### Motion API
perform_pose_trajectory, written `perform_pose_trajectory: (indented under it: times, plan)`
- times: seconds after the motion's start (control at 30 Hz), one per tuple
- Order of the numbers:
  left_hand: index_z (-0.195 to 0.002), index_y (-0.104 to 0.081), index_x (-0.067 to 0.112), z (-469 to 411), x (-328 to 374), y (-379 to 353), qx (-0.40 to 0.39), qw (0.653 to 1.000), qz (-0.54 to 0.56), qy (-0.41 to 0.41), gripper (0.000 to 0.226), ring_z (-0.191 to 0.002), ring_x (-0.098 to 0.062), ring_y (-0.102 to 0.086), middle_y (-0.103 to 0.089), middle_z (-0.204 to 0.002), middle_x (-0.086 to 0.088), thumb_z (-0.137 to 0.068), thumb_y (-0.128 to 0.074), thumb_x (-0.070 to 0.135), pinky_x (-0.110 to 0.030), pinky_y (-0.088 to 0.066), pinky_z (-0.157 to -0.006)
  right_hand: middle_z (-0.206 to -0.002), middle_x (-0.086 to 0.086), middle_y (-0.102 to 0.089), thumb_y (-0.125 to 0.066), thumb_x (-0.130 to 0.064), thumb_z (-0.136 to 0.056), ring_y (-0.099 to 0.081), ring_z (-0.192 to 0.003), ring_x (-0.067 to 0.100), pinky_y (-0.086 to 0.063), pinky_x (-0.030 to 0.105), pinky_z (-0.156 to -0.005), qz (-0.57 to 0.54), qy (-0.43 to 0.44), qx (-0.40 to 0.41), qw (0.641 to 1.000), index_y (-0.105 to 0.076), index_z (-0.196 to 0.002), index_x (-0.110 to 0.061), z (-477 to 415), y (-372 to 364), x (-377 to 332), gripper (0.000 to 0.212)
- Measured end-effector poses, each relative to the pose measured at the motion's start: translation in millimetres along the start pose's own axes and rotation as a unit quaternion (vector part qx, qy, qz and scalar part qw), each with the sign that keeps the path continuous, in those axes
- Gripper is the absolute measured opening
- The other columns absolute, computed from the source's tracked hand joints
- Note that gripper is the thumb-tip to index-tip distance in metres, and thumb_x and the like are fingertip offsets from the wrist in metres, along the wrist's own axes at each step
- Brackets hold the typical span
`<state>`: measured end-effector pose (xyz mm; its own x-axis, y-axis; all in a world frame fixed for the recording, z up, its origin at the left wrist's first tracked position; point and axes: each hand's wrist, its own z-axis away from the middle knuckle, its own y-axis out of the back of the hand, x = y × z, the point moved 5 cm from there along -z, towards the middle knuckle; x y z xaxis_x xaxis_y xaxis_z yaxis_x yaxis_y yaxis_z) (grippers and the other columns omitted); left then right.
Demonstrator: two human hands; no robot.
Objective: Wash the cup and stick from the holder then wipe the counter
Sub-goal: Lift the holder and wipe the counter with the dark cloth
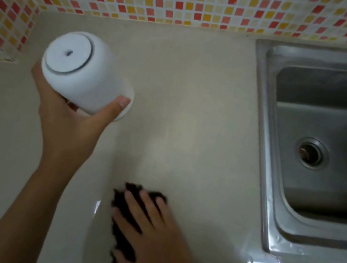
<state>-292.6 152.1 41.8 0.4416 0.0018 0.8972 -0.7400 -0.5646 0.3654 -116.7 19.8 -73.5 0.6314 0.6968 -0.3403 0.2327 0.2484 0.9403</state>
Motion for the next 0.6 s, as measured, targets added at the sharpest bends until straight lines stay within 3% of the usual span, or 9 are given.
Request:
perform_pose_trajectory:
  times: [0.1, 0.23, 0.37, 0.47, 0.6]
  plan:
    - [-0.144, -0.027, 0.004, 2, -2, 4, -0.007, 1.0, -0.01, -0.001, 0.101, -0.127, -0.012, -0.052, -0.048, -0.142, -0.006, -0.069, -0.083, 0.043, -0.036, -0.049, -0.102, -0.156, 0.007, -0.028, -0.051, -0.056, -0.082, -0.025, -0.143, 0.032, -0.023, 0.055, -0.111, 0.004, -0.051, 0.009, 0.999, -0.041, -0.143, -0.028, 26, 16, 72, 0.068]
    - [-0.143, -0.027, 0.005, 16, -3, 2, 0.006, 1.0, -0.007, 0.011, 0.097, -0.125, -0.008, -0.053, -0.047, -0.142, -0.005, -0.071, -0.083, 0.038, -0.03, -0.05, -0.1, -0.151, 0.016, -0.035, -0.039, -0.055, -0.091, -0.033, -0.138, 0.037, -0.018, 0.055, -0.114, 0.062, -0.213, 0.102, 0.97, -0.043, -0.143, -0.021, -43, 62, 212, 0.062]
    - [-0.144, -0.023, 0.011, 29, 1, -12, 0.005, 1.0, -0.007, 0.01, 0.099, -0.126, -0.006, -0.051, -0.045, -0.144, -0.003, -0.071, -0.083, 0.039, -0.028, -0.048, -0.102, -0.157, 0.014, -0.021, -0.019, -0.059, -0.094, -0.017, -0.144, 0.031, -0.002, 0.047, -0.119, 0.069, -0.316, 0.07, 0.944, -0.024, -0.151, -0.023, -124, 98, 299, 0.068]
    - [-0.145, -0.022, 0.008, 35, 1, -18, -0.005, 1.0, 0.005, 0.017, 0.101, -0.124, -0.004, -0.052, -0.046, -0.142, -0.003, -0.07, -0.083, 0.039, -0.026, -0.049, -0.1, -0.157, 0.015, -0.02, -0.021, -0.057, -0.095, -0.016, -0.145, 0.031, -0.003, 0.048, -0.119, 0.092, -0.302, 0.077, 0.946, -0.024, -0.151, -0.022, -110, 93, 288, 0.065]
    - [-0.144, -0.024, 0.007, 32, -3, -9, 0.002, 1.0, 0.013, 0.023, 0.1, -0.125, -0.006, -0.052, -0.047, -0.143, -0.004, -0.071, -0.083, 0.04, -0.03, -0.05, -0.1, -0.157, 0.014, -0.022, -0.036, -0.049, -0.094, -0.019, -0.145, 0.032, -0.01, 0.05, -0.118, 0.094, -0.225, 0.09, 0.966, -0.03, -0.149, -0.02, 11, 71, 200, 0.063]
